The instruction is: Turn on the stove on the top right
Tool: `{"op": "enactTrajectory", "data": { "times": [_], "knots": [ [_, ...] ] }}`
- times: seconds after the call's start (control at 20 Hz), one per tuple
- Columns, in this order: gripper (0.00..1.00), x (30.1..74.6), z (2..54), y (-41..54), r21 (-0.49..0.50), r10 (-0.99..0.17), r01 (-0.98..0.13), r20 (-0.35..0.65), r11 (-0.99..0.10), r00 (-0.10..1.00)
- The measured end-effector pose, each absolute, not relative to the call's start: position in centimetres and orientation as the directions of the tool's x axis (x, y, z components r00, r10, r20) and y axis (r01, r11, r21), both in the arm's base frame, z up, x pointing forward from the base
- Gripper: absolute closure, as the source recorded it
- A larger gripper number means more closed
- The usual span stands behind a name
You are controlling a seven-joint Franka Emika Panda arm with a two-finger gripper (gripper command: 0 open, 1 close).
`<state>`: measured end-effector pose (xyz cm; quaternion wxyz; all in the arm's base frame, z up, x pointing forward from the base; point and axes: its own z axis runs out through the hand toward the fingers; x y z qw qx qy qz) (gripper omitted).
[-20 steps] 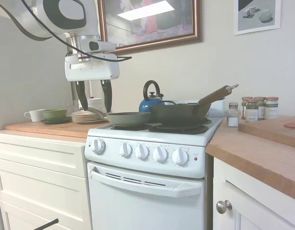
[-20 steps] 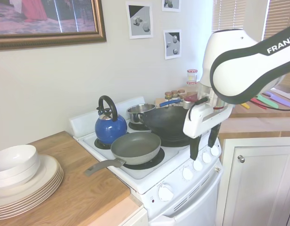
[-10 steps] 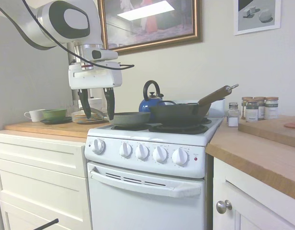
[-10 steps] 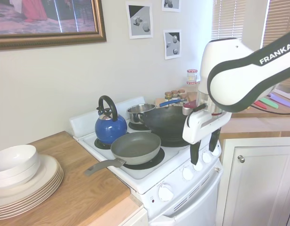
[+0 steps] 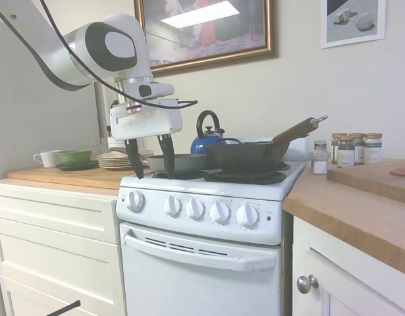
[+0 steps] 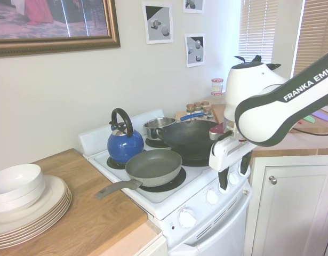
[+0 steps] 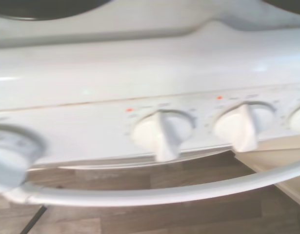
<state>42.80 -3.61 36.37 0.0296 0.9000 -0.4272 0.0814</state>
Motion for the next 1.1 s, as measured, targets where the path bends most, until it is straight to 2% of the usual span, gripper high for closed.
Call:
{"op": "enactTrajectory", "data": {
  "times": [0.4,0.45,1.1],
  "knots": [
    [0.0,43.8,35.8,-7.8,-0.001,-0.794,-0.807,0.179,-0.59,0.58],
    [1.0,43.9,35.7,-8.2,-0.002,-0.796,-0.809,0.179,-0.588,0.578],
    [1.0,45.3,33.2,-10.5,0.025,-0.773,-0.794,0.209,-0.608,0.599]
  ]
}}
